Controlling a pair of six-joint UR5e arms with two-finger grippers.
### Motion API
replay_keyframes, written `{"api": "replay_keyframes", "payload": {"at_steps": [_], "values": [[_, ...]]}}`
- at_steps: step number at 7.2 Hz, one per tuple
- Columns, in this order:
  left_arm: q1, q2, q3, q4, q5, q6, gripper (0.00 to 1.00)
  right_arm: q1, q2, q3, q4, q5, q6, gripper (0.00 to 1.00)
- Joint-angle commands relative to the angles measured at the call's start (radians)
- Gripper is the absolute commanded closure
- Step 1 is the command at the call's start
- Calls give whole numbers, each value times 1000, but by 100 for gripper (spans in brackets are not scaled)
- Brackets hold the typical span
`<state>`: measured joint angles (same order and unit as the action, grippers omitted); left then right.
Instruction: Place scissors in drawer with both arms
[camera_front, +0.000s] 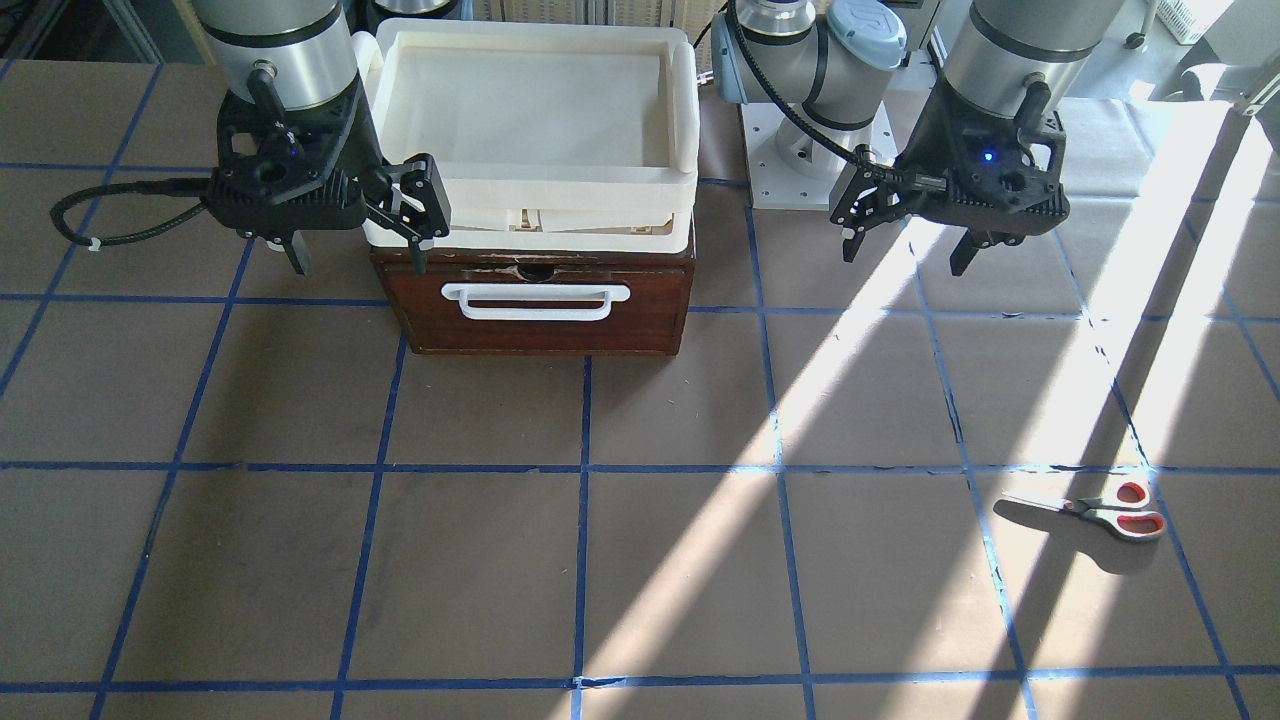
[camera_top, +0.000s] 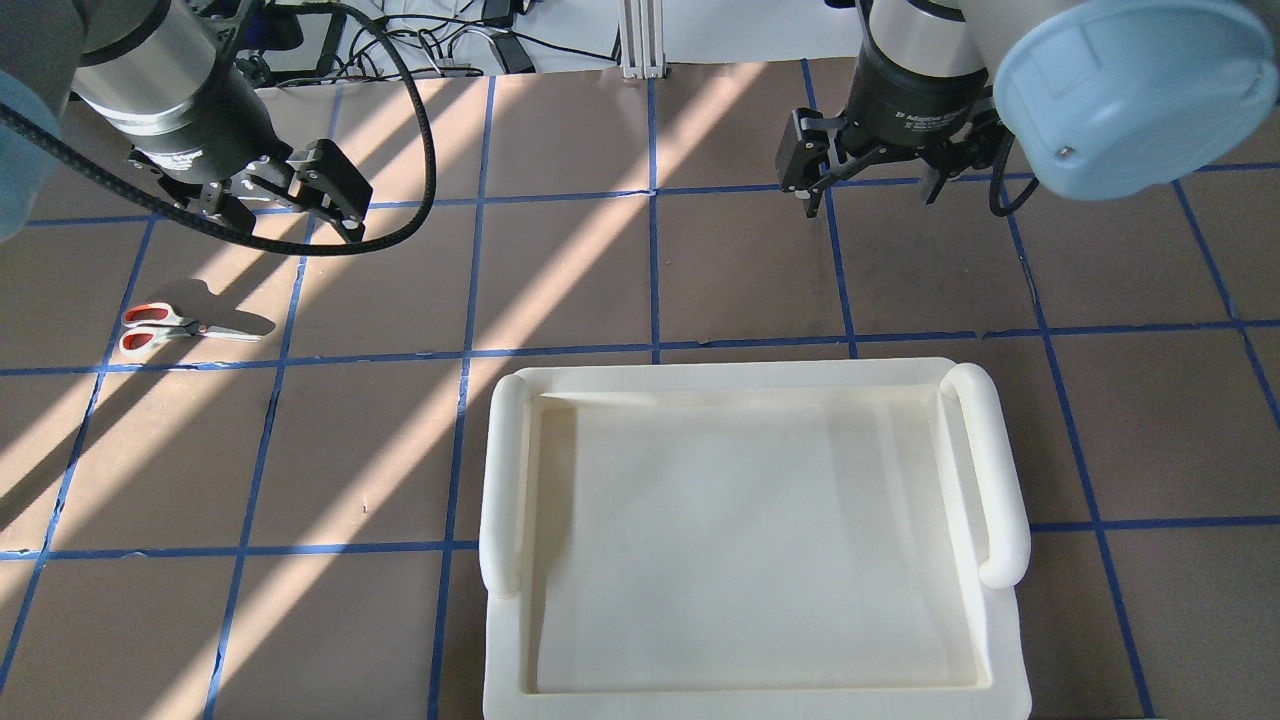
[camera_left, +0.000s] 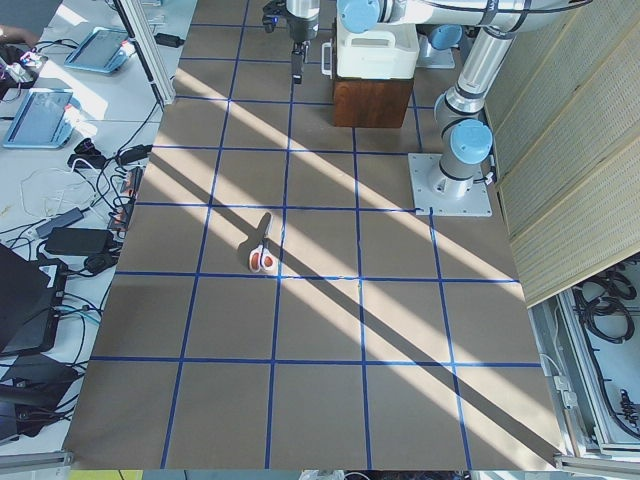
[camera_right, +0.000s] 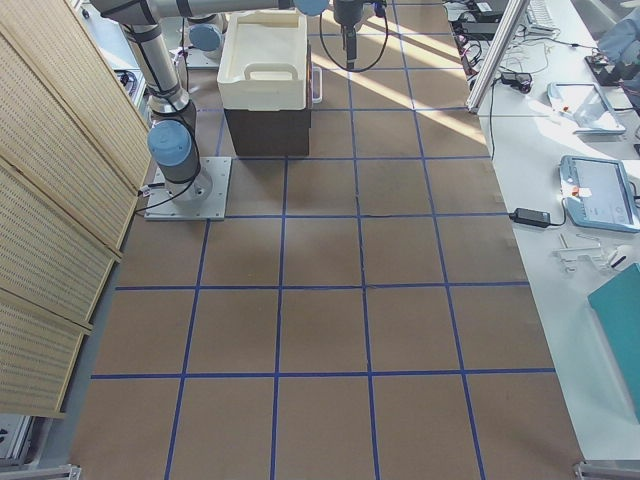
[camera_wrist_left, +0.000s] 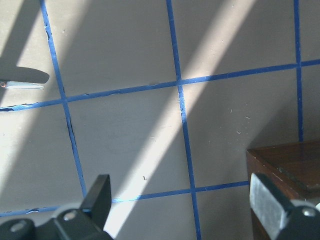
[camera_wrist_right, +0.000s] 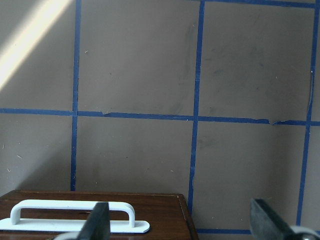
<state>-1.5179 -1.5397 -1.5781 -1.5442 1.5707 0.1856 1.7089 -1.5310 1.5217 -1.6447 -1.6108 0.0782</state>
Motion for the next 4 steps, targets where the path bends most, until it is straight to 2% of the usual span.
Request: {"api": "replay_keyframes", "payload": {"at_steps": [1, 3, 4], "values": [[5, 1, -6, 2, -1, 8, 0, 0, 0, 1, 0, -4, -3, 0], [33, 3, -30, 13, -9, 50, 0, 0, 0, 6, 11, -6, -6, 0], [73, 3, -30, 10, -6, 195, 0, 3, 12, 9, 25, 3, -6, 0]]}}
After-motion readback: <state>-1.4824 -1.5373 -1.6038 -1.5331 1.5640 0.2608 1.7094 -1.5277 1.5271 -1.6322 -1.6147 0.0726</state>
